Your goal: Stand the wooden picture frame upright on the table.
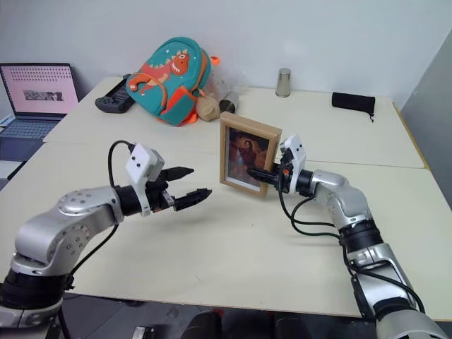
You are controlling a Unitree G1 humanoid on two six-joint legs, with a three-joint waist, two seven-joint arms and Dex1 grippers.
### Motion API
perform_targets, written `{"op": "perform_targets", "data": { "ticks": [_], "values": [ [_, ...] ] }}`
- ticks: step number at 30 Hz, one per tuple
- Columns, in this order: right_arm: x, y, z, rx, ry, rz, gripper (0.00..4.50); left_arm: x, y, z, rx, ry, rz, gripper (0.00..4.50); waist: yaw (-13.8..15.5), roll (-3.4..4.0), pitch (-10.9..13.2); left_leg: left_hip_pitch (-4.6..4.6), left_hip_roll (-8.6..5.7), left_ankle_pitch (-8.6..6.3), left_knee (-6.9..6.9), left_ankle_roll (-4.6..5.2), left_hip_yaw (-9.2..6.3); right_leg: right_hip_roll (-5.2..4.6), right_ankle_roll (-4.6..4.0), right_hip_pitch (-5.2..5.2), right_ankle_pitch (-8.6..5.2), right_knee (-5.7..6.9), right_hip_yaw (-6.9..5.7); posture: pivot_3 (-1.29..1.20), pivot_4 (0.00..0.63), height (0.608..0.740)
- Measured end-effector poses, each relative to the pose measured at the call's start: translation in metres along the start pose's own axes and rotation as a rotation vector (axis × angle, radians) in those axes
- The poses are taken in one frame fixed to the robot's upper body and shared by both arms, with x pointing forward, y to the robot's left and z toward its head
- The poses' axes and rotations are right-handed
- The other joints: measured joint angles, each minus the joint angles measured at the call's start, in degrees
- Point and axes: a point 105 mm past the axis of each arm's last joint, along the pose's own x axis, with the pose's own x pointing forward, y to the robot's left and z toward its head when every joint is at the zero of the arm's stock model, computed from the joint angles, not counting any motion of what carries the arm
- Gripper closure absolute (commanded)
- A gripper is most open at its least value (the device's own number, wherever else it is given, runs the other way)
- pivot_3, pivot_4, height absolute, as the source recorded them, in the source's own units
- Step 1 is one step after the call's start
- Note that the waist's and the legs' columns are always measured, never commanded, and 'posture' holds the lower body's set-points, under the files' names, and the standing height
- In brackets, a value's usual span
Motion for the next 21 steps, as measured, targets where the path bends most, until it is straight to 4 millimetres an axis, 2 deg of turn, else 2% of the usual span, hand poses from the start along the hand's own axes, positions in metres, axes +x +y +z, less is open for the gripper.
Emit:
{"op": "perform_targets", "data": {
  "ticks": [3, 10, 11, 17, 21],
  "values": [
    [0.005, -0.005, -0.016, 0.086, 0.039, -0.004, 3.14, 0.0, 0.0, 0.0, 0.006, -0.002, 0.004, 0.0, -0.12, 0.0, 0.0, -0.02, -0.01, 0.0, -0.01, 0.01, 0.02, -0.01, 0.0, -0.01, 0.0, -0.01, 0.01, 0.0, 0.15, 0.74],
    [0.005, -0.017, -0.016, 0.096, 0.024, -0.031, 3.14, 0.004, -0.003, 0.001, 0.003, -0.018, 0.004, 0.0, -0.3, 0.0, 0.0, 0.01, 0.0, 0.0, 0.02, 0.01, 0.01, 0.0, 0.0, 0.02, 0.0, 0.05, 0.0, 0.0, 0.15, 0.74],
    [0.006, -0.016, -0.016, 0.101, 0.019, -0.029, 2.43, 0.004, -0.003, 0.0, 0.003, -0.019, 0.005, 0.0, -0.3, 0.0, 0.0, 0.01, 0.0, 0.0, 0.02, 0.01, 0.01, 0.01, 0.0, 0.02, 0.0, 0.05, 0.0, 0.0, 0.15, 0.74],
    [-0.002, -0.017, -0.035, 0.138, 0.069, -0.045, 0.95, 0.007, 0.004, -0.006, -0.018, -0.01, 0.028, 0.0, -0.29, 0.0, 0.0, 0.0, 0.0, 0.0, 0.01, 0.01, 0.0, 0.0, 0.0, 0.01, 0.0, 0.05, -0.01, 0.0, 0.15, 0.74],
    [-0.012, -0.014, -0.037, 0.11, 0.077, -0.05, 0.03, 0.009, 0.009, -0.005, -0.017, -0.018, 0.033, 0.0, -0.17, 0.0, 0.0, -0.01, -0.01, 0.0, 0.01, 0.01, -0.01, -0.01, 0.0, 0.02, 0.0, 0.04, -0.02, 0.0, 0.15, 0.74]
  ]
}}
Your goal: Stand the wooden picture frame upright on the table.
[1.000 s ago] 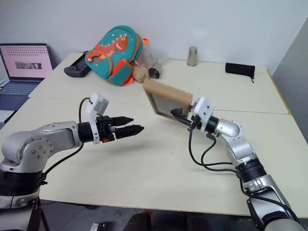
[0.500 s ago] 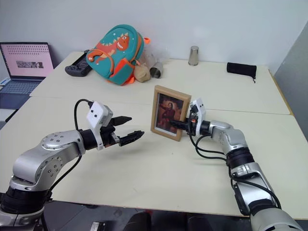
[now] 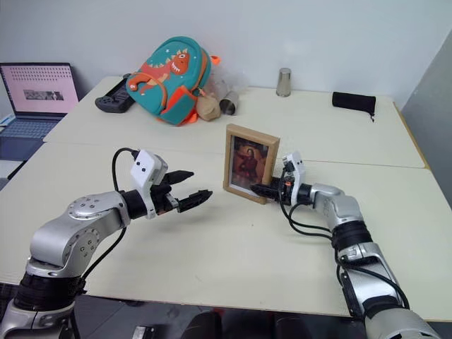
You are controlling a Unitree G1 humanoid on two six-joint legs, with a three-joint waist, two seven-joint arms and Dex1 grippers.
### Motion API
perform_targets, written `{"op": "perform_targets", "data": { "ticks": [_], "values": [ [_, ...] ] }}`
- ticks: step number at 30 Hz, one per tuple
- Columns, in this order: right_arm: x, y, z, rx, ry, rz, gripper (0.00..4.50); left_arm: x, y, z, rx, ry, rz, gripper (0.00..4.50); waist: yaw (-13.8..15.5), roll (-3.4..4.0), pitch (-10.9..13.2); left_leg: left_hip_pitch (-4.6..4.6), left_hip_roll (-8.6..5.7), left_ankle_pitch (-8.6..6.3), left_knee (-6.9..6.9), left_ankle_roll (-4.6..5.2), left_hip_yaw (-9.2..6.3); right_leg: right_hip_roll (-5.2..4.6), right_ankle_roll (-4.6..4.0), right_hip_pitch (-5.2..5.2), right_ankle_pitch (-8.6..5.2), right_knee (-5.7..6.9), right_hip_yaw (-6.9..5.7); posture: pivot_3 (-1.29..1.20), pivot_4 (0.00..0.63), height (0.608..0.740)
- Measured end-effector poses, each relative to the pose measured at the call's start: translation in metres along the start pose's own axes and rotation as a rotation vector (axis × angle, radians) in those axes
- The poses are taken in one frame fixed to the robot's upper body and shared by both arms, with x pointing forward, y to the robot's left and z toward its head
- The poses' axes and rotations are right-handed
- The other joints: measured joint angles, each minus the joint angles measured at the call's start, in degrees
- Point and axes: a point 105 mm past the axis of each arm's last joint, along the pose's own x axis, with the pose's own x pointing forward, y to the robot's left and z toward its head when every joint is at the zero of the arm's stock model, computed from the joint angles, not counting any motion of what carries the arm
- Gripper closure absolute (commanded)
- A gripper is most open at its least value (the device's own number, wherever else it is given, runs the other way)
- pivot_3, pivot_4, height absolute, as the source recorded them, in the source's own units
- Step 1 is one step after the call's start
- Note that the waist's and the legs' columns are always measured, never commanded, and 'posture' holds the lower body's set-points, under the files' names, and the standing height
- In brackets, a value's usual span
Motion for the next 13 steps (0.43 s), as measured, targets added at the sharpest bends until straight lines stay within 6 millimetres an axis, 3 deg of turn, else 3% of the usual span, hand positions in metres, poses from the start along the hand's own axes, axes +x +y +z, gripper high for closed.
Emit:
{"op": "perform_targets", "data": {
  "ticks": [4, 8, 11, 13],
  "values": [
    [-0.028, -0.002, -0.006, -0.063, 0.017, -0.061, 0.03, 0.003, 0.01, -0.003, -0.013, 0.007, 0.026, 0.0, 0.28, 0.0, 0.0, -0.02, -0.02, 0.0, -0.01, 0.0, -0.01, -0.01, 0.0, 0.01, 0.0, -0.03, -0.01, 0.0, 0.15, 0.74],
    [-0.071, -0.004, -0.017, -0.143, 0.05, -0.188, 0.03, 0.001, 0.02, -0.006, -0.024, 0.021, 0.043, 0.0, 0.49, 0.0, 0.0, -0.07, -0.02, 0.0, -0.01, 0.0, -0.02, -0.01, 0.0, -0.02, 0.0, -0.06, -0.01, 0.0, 0.15, 0.74],
    [-0.098, 0.002, 0.0, -0.174, 0.014, -0.275, 0.03, -0.004, 0.031, -0.007, -0.038, 0.038, 0.049, 0.0, 0.13, 0.01, 0.0, -0.05, 0.0, 0.0, 0.0, 0.01, -0.01, 0.02, 0.01, -0.03, 0.0, -0.01, 0.02, 0.0, 0.15, 0.74],
    [-0.106, 0.021, 0.017, -0.212, -0.022, -0.265, 0.03, -0.005, 0.037, -0.002, -0.045, 0.026, 0.048, 0.0, -0.13, 0.01, 0.0, -0.02, 0.04, 0.0, -0.01, 0.01, -0.04, 0.07, 0.01, -0.02, -0.01, 0.02, 0.01, 0.0, 0.15, 0.74]
  ]
}}
